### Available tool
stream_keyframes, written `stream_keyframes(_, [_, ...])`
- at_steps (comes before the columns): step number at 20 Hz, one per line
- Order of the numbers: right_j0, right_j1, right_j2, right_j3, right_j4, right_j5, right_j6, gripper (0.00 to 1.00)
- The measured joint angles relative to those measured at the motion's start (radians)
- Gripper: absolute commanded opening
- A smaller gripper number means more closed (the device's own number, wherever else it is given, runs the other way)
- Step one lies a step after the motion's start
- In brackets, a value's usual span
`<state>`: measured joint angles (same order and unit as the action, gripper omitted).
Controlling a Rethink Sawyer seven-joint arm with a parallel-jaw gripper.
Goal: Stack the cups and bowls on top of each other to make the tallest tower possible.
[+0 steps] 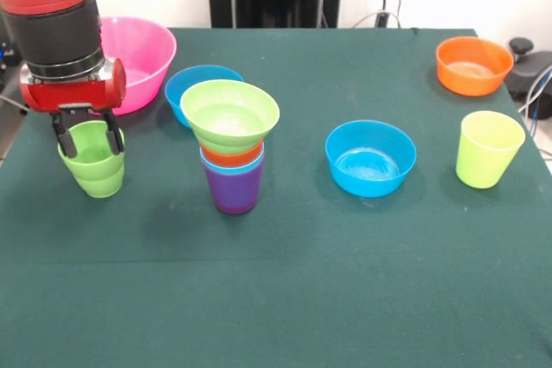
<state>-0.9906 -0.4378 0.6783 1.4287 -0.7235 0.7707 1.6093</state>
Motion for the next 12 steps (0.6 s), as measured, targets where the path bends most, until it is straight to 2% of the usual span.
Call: stream_keyframes(12, [-0.014,-0.001,0.000,0.005,-0.002,-0.027,0.000,1.00])
